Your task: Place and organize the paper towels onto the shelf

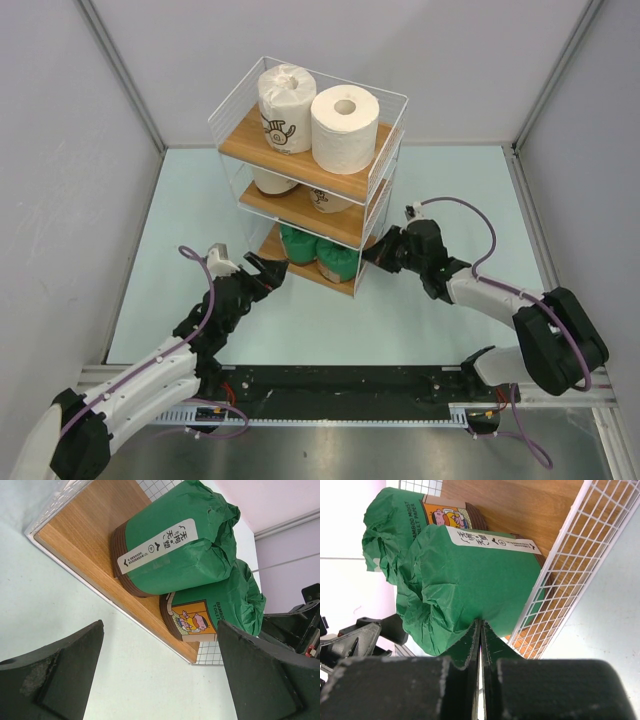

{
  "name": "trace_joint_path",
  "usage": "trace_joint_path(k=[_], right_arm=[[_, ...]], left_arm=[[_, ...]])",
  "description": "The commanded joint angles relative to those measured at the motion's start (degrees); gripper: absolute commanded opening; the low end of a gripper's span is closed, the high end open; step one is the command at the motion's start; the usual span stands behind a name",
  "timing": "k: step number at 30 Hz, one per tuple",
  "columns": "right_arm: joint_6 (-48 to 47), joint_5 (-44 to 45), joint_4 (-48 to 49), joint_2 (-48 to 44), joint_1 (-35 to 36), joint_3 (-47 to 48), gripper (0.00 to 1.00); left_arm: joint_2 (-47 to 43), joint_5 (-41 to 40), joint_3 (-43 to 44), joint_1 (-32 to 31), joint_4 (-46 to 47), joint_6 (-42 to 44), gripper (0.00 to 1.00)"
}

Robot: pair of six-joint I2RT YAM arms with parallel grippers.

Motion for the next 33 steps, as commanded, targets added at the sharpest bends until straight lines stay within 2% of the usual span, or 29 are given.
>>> trace_joint_path(k=[1, 21, 33], right_arm=[[-0.17, -0.21, 2.70, 0.73, -0.60, 2.92, 0.02], [-3.43, -1.09, -7.75, -5.78, 1.25, 3.27, 0.02], [-1.23, -3.02, -6.88, -4.11, 3.89, 3.27, 0.02]], left_arm=[[0.85, 0.22, 0.44, -0.16, 0.66, -0.84, 1.00], [4.63, 4.44, 1.05, -0.51, 3.47, 4.97, 1.00], [6.04, 4.44, 1.76, -0.60, 3.21, 5.23, 1.00]])
